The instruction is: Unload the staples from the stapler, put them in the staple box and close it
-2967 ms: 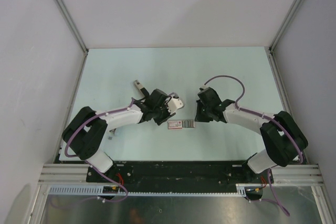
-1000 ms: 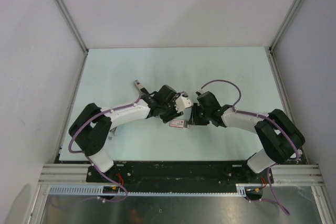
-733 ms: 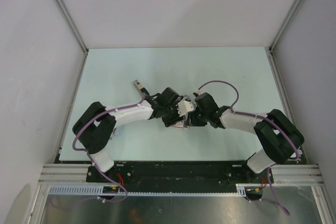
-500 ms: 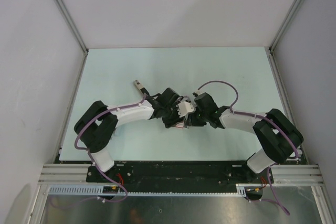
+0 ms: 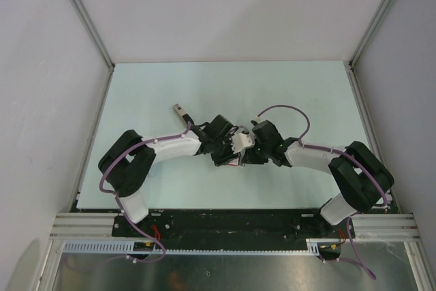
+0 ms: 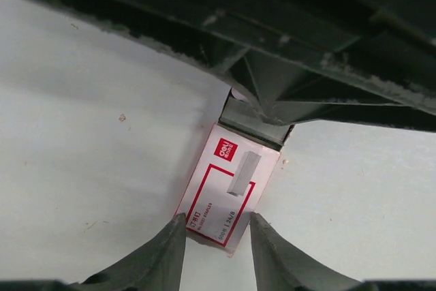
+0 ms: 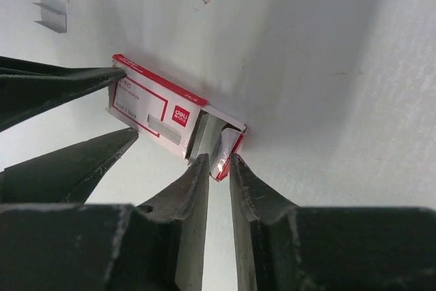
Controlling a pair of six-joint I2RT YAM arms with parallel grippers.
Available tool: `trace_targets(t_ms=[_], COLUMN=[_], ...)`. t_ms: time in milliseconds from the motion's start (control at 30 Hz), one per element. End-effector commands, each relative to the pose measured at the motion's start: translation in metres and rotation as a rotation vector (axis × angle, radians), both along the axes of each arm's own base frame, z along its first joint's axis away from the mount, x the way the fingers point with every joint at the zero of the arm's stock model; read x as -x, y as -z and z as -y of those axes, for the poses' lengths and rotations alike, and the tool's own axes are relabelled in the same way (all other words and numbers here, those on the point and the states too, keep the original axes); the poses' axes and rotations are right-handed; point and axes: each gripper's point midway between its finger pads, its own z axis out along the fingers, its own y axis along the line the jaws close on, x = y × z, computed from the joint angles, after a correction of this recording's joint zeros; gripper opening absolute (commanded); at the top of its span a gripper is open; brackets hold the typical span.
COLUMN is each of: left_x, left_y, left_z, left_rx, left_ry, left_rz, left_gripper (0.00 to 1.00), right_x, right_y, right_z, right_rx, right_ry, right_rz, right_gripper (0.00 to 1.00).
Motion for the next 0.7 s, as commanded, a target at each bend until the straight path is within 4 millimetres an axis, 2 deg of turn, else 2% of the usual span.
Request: trace_targets(t_ms=[0,667], left_x=[0.008,0.007], left_y=[0.015,0.016], left_z=[-0.013,-0.034], left_rx=[-0.045,-0.083], left_ry=[0.029,0.003], left_rz=[-0.025,0.005], left_gripper=[0.45,0.36], right_x=[-0.004,-0.005], right_y=[0.008,0.012], right_z=[0.017,0.030], right_rx=[0.073,0.100], right_ry=[0.030,0.039], right_rz=[0.018,0.007], right_gripper=[0.22,0.21])
